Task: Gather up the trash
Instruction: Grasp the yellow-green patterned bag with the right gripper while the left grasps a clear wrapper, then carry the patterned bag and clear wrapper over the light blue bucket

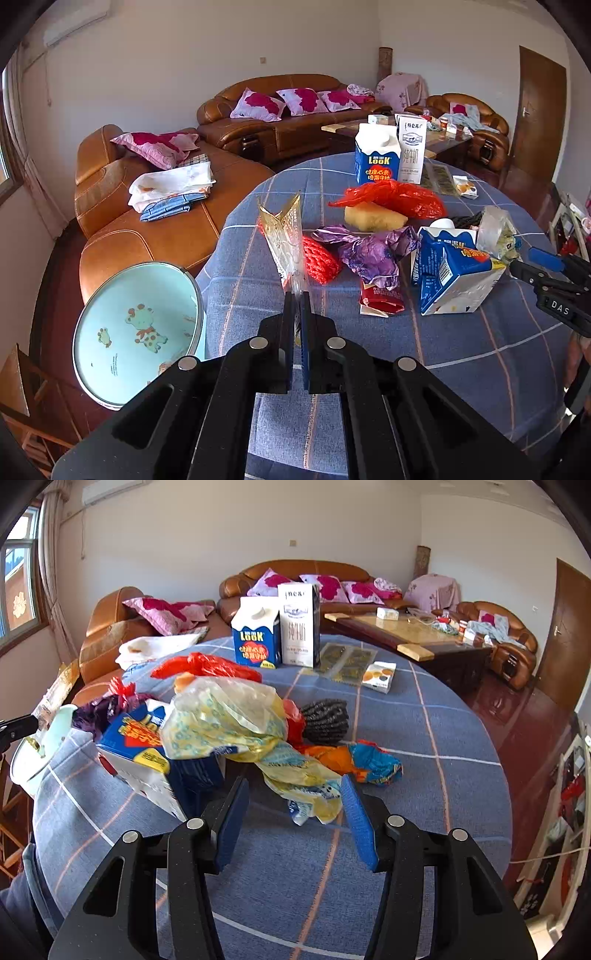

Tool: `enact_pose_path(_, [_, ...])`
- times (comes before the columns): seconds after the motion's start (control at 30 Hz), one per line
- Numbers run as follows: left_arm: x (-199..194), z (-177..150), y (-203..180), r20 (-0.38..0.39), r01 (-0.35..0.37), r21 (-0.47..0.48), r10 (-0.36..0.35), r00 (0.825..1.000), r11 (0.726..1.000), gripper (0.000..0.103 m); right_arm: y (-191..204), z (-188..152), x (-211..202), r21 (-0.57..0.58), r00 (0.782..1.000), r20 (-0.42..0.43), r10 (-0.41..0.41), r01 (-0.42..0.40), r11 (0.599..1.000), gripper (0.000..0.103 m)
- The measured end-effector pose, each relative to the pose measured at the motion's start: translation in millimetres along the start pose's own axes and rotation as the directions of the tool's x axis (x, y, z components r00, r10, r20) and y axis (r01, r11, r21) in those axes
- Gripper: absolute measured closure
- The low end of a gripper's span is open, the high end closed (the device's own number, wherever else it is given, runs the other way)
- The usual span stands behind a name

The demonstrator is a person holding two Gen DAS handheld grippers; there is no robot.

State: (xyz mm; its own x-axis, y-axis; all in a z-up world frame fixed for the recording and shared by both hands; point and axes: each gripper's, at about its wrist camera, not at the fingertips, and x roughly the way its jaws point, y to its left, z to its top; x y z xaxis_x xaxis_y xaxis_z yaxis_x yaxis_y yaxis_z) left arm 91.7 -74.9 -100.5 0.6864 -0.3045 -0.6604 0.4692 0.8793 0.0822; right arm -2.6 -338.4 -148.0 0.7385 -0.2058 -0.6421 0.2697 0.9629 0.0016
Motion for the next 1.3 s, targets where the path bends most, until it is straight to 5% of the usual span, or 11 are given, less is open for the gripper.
enact_pose_path(0.13, [7, -3, -1, -0.016, 0.001, 0.003, -0.001, 1.000, 1.000, 0.100, -2, -2, 18, -0.025, 0.997, -0.070, -0.006, 0.004, 1.000, 0.054])
enact_pose_path(0.2, [6, -2, -1, -0.015, 0.002, 0.002, -0.002, 1.000, 1.000, 0.100, -2, -1, 20, -0.032, 0.997, -0.076, 0.000, -0.003, 0.999, 0.071])
enact_pose_path(0.37, [1, 0, 0, 0.006, 0.008, -0.002, -0.008, 1.000, 1.000, 0.100, -2, -3, 9, -0.040, 0.998, -0.051, 0.019, -0.021, 0.999, 0.083])
enact_pose_path(0.83, [-35, 16, 27, 0.104, -0.081, -0.046, 0.085, 0.991, 0.996, 0.100, 13, 36, -41, -0.001, 0.988, 0.149, 0.049, -0.049, 0.999, 0.085])
enact_pose_path(1.3, [-46, 17, 87, 0.093, -0.274, -0.142, 0.288, 0.953, 0.951, 0.100, 113, 85, -5, -0.115, 0.960, 0.141, 0.242, -0.227, 0.967, 0.085])
